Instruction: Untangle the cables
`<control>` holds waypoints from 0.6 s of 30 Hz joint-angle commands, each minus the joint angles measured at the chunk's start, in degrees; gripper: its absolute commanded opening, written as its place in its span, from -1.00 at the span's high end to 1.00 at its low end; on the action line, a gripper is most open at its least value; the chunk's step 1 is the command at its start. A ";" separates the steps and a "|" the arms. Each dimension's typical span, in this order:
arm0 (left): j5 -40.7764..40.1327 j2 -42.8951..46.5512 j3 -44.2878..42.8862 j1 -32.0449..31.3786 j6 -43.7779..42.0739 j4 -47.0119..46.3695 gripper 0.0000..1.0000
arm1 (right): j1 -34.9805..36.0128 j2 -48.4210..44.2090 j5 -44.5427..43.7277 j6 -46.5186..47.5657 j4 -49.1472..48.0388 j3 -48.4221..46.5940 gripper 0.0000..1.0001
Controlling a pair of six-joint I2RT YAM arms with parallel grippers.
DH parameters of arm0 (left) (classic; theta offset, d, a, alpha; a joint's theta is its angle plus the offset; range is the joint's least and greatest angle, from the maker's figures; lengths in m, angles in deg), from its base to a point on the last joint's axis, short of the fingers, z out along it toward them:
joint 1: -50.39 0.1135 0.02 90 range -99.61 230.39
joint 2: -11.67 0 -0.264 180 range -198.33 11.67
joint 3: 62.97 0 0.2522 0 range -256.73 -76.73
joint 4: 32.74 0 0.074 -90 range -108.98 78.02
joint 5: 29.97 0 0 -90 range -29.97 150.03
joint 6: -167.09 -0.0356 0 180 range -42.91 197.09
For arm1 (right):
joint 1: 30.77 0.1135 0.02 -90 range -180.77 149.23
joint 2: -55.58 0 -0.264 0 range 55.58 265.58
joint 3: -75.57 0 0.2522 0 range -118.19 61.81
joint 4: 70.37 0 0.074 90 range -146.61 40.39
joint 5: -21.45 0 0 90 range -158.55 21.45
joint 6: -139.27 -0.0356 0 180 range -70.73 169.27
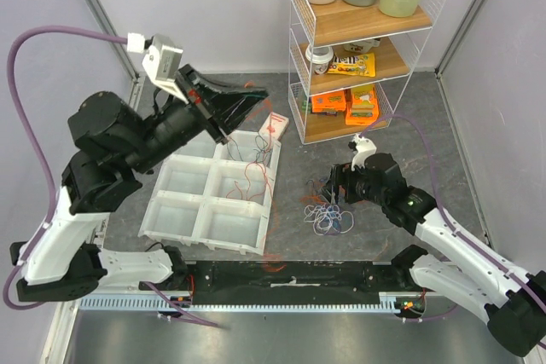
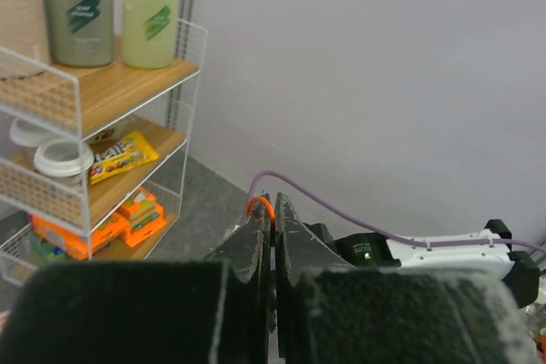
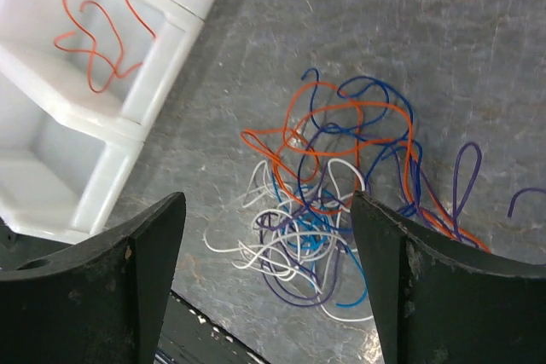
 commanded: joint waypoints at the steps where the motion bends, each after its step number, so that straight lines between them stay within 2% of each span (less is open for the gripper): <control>1: -6.78 6.66 5.19 -0.06 -2.69 -0.64 0.96 | 0.02 -1.22 -0.08 -0.11 -2.44 1.58 -0.72; 18: -16.80 3.50 9.24 1.08 -8.50 -0.12 0.97 | 0.10 -2.10 -2.46 -0.11 -1.47 3.16 -0.71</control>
